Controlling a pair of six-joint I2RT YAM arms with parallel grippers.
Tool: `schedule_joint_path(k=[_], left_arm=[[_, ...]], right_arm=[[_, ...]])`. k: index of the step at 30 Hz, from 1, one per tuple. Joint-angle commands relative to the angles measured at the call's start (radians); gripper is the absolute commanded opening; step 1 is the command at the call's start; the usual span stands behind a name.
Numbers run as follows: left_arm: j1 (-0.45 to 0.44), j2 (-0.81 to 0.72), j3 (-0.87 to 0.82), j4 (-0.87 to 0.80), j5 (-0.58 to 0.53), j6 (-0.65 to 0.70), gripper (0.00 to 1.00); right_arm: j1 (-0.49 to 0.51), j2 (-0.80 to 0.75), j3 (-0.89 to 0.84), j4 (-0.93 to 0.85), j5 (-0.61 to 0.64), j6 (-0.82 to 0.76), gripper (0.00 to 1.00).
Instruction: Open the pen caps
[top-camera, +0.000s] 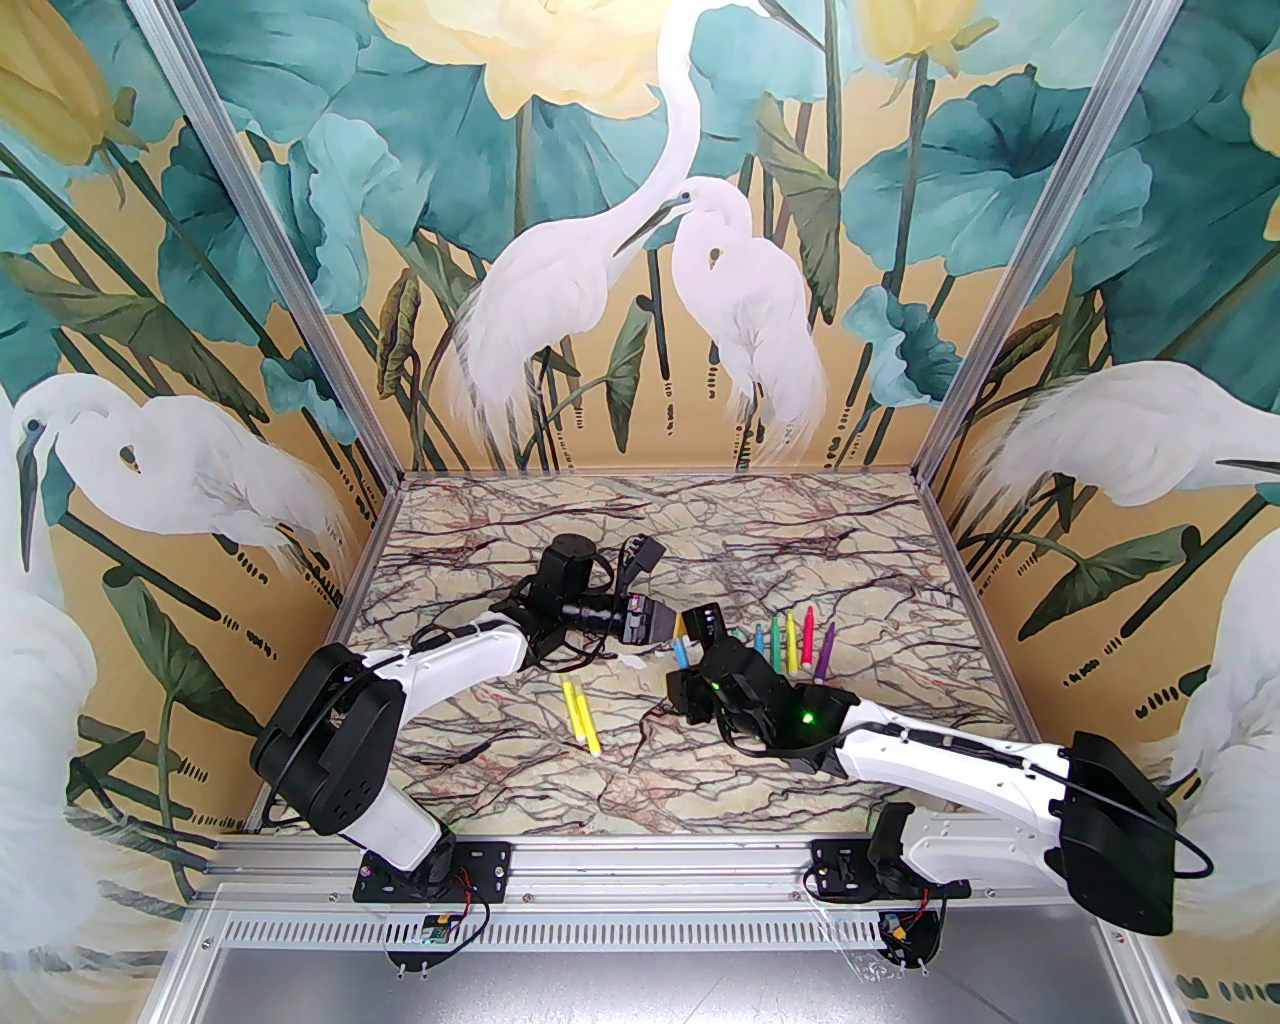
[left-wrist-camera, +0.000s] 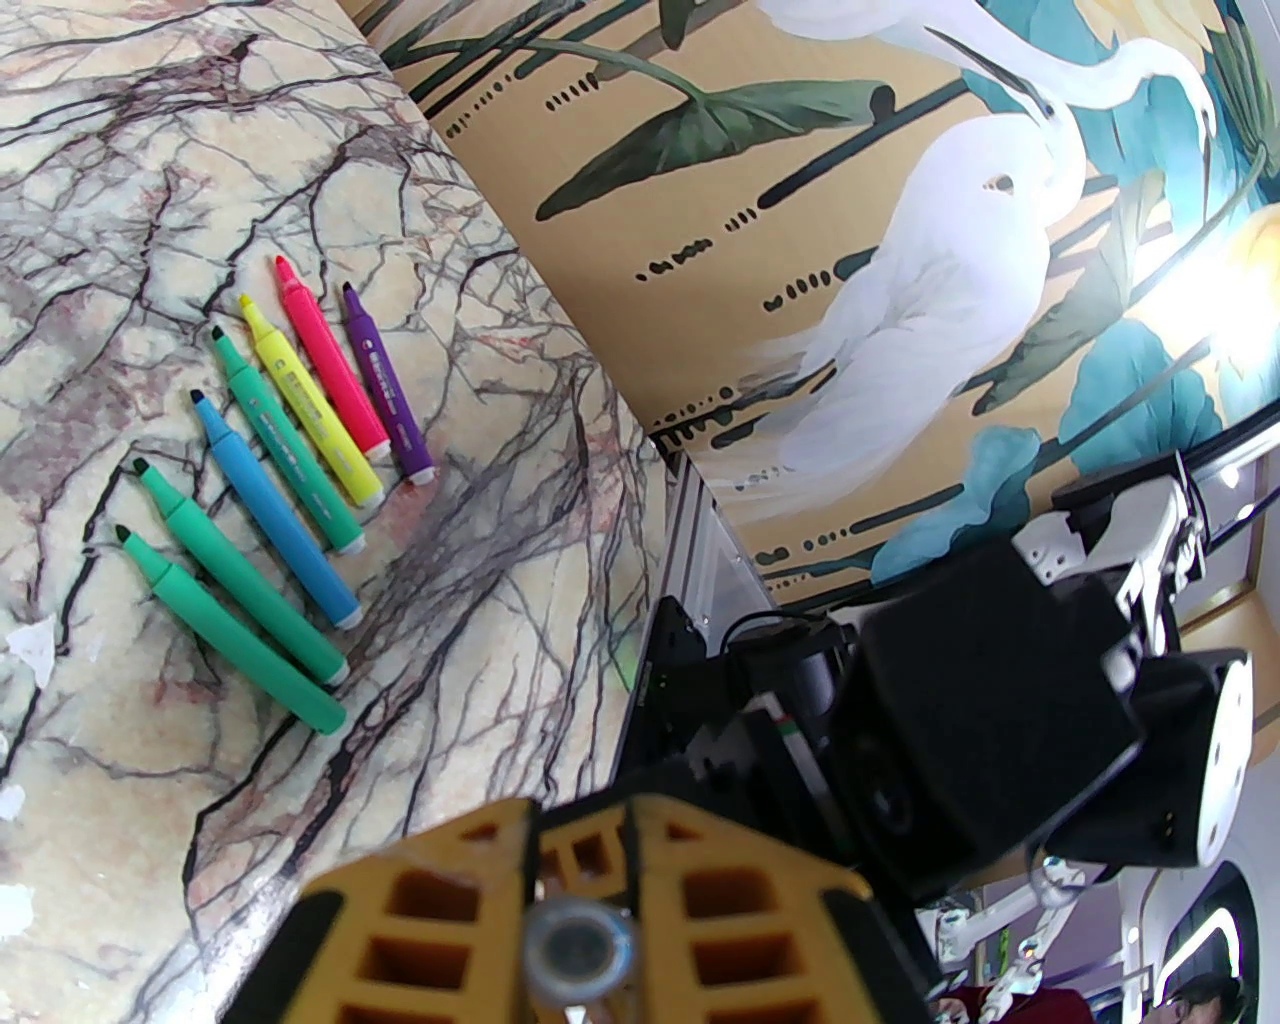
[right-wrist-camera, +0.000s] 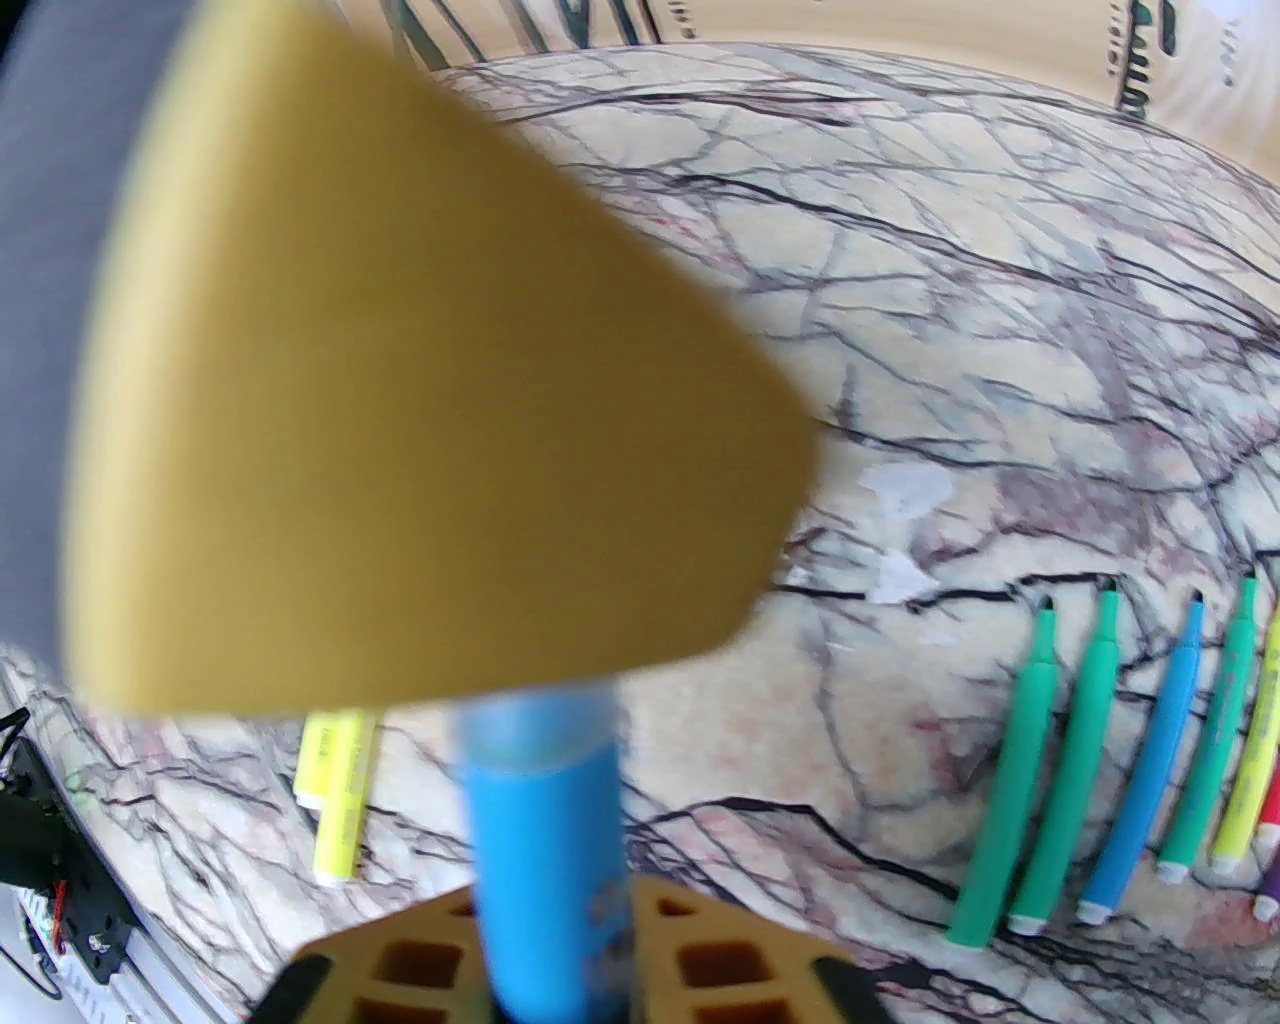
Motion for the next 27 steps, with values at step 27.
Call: schedule_joint_path(k=[27], left_arm=[[0.196, -0.017, 0.071, -0.285, -0.232, 0.043, 0.00]], right_arm=[[-0.005, -0.012, -0.052, -0.093, 0.006, 0.000, 0.00]])
